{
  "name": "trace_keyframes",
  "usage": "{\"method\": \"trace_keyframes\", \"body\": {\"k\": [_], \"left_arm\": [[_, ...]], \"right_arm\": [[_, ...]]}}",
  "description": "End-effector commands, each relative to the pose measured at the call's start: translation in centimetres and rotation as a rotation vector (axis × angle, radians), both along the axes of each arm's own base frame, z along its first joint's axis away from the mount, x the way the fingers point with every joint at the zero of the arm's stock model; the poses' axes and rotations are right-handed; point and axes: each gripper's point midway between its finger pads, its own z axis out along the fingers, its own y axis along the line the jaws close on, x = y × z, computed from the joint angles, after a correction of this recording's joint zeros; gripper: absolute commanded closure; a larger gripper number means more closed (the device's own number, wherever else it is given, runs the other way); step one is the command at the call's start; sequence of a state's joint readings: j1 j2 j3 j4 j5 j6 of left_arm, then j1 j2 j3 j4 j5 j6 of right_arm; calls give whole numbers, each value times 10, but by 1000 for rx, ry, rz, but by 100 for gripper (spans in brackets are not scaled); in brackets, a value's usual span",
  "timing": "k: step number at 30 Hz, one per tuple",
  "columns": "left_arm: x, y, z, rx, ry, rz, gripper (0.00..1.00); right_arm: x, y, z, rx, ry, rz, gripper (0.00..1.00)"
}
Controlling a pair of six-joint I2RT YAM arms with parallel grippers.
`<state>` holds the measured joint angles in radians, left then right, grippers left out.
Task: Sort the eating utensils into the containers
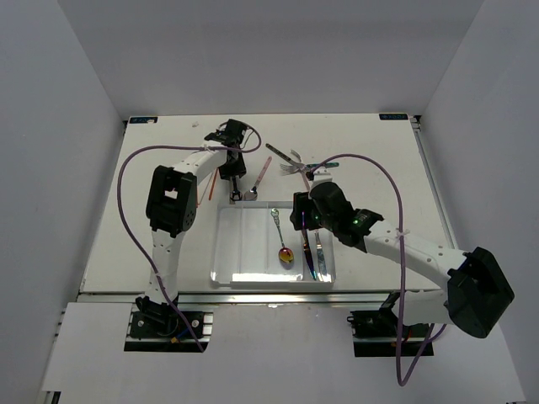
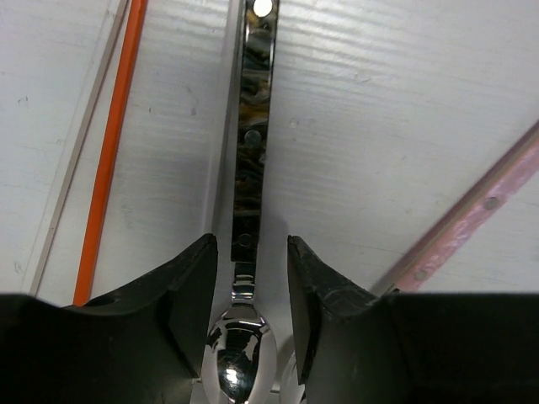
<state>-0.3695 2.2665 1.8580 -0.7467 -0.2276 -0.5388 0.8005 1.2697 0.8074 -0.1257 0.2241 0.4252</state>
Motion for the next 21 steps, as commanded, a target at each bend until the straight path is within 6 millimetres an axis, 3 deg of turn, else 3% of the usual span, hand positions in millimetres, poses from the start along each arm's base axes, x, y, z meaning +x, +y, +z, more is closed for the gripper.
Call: {"method": "trace_keyframes", "body": {"k": [1,4,8,10,15,18,21], "left_arm": [[-2,2,-3,16,-3,-3,51],[-6,-1,-16,2,27,-14,55],[-10,-3,-29,-8,53,-26,69],[-9,-7,-28,-23,49,-40,79],[-3,-7,-18,-13,27,-41,86],[-1,-8,-16,-14,25,-53,99],[2,-12,-4,-30,0,-77,100]], "right_arm": [[6,7,8,14,-26,23,36],[5,8,4,8,-17,26,36],[7,8,7,4,-20,23,37],[8,7,8,3,-27,17,37],[9,8,10,13,-31,12,38],[8,9,9,15,-25,16,38],[9,7,8,12,-26,13,38]]}}
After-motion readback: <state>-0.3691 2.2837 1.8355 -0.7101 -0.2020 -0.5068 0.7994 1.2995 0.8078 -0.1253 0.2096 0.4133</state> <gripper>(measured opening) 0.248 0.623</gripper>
